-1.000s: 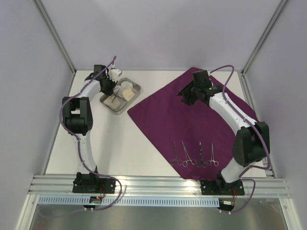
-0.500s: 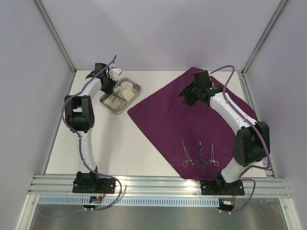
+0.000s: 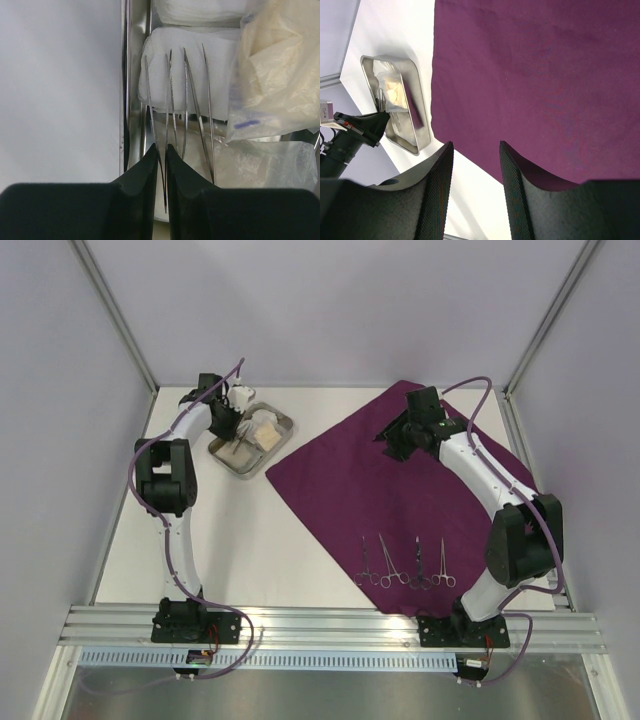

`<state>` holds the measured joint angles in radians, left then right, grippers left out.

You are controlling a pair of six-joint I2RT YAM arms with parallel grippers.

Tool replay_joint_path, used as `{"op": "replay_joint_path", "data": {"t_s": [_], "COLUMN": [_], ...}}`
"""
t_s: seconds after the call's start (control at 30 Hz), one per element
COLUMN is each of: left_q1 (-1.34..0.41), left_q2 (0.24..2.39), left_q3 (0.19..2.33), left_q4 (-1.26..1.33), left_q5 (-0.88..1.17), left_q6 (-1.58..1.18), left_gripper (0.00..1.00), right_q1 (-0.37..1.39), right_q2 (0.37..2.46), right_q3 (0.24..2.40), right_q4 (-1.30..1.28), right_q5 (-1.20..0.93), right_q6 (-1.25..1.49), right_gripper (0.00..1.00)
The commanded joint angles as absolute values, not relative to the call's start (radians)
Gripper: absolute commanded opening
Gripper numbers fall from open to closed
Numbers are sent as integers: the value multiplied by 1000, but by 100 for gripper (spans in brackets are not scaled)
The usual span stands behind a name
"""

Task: Prepare the surgical pack

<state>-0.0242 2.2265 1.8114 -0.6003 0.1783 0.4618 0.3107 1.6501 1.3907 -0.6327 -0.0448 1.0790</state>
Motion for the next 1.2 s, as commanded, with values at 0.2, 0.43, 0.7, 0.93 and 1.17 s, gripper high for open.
{"op": "replay_joint_path", "data": {"t_s": [0.2,0.43,0.7,0.93,1.17], "left_q1": [-18,-18,-18,-18,-18], "left_q2": [2189,2172,2122,2050,1933], "left_q3": [1848,1847,1888,1963,1973], "left_q4": [-643,-655,-682,-804,-1005], "left_q5": [189,192,178,72,32], "left_q6": [503,512,503,437,379], "left_gripper": [27,30,31,31,42], "right_q1": [307,307,307,307,305], "right_q2": [1657,1658,1655,1606,1510], "right_q3": [1414,1417,1520,1502,1218], "right_q4": [-618,-614,-750,-1153,-1262], "right_q5": [-58,-60,49,302,217], "right_q6": [1060,1052,872,552,535], "right_gripper": [45,45,44,33,33]}}
